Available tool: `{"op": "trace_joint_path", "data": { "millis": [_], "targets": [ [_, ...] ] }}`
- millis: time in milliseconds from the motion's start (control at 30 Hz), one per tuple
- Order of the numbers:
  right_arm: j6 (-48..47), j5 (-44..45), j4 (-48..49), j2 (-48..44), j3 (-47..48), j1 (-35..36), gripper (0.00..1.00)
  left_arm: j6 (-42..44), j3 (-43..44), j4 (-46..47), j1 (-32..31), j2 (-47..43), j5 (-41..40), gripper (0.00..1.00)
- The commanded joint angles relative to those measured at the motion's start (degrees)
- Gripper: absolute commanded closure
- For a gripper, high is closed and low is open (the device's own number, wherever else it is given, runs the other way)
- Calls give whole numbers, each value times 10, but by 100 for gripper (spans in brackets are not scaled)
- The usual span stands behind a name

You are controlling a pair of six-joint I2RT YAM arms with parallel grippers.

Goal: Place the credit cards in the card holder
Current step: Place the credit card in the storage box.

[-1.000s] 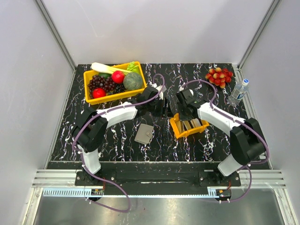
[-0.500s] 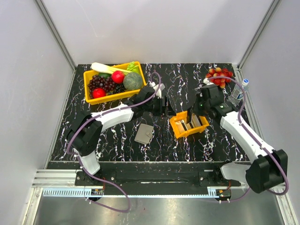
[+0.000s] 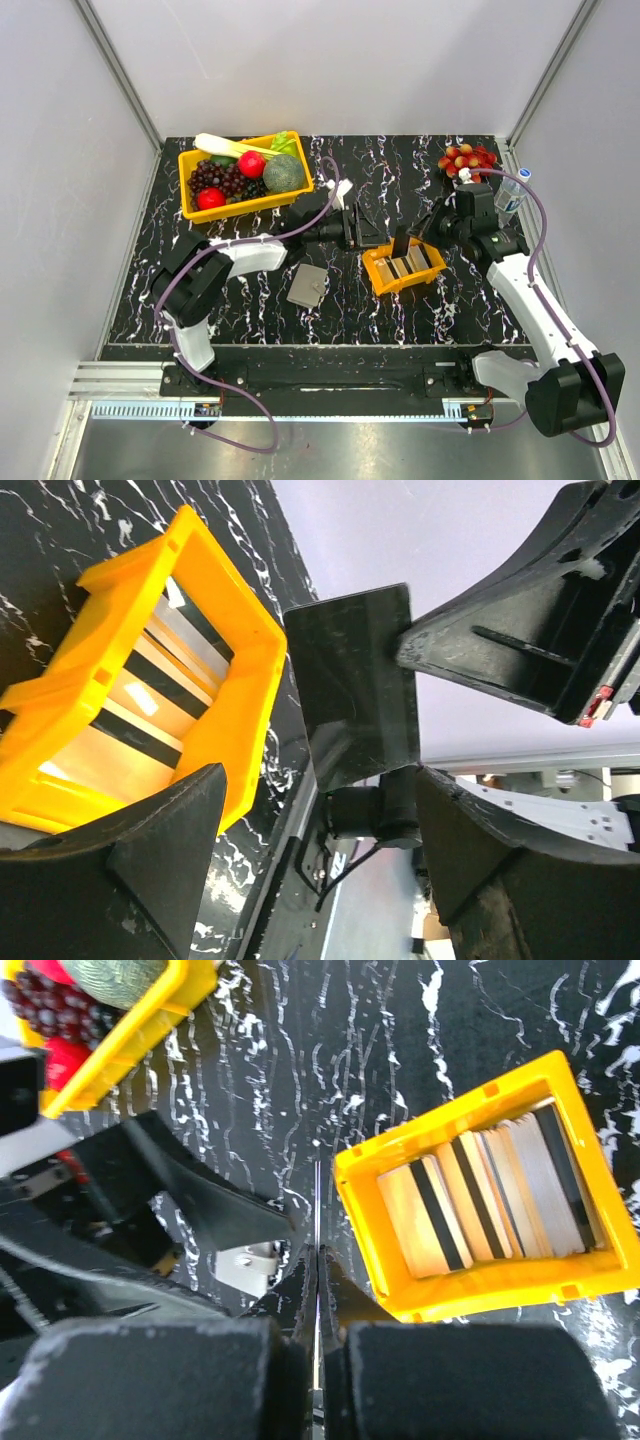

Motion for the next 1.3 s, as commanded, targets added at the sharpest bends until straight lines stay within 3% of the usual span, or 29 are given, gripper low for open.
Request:
{"op": "trace_joint_path", "data": {
  "millis": [0, 200, 500, 700, 800, 900, 1133, 1267],
  "targets": [
    [39, -52, 53, -28, -8, -8, 100, -82, -18, 150, -4, 22, 39, 20],
    [63, -72, 74, -47, -22, -9, 100, -116, -3, 206, -15, 44, 45, 23],
    [61, -76, 73, -50, -29, -10, 100, -122, 9, 214, -22, 58, 53, 80],
    [57, -81, 73, -52, -31, -12, 99, -125, 3, 227, -20, 58, 61, 99],
    [52, -96, 74, -49, -28, -12, 92, -122, 6, 229, -20, 59, 68, 100],
    [41, -106, 73, -53, -23, -14, 77, -106, 12, 212, -17, 55, 74, 100],
    [35, -120, 70, -63, -17, -17, 69, -63, 14, 145, -12, 40, 69, 100],
    [15, -64, 33, -66, -4, -17, 57, -44, 17, 116, -12, 38, 66, 100]
  ]
}}
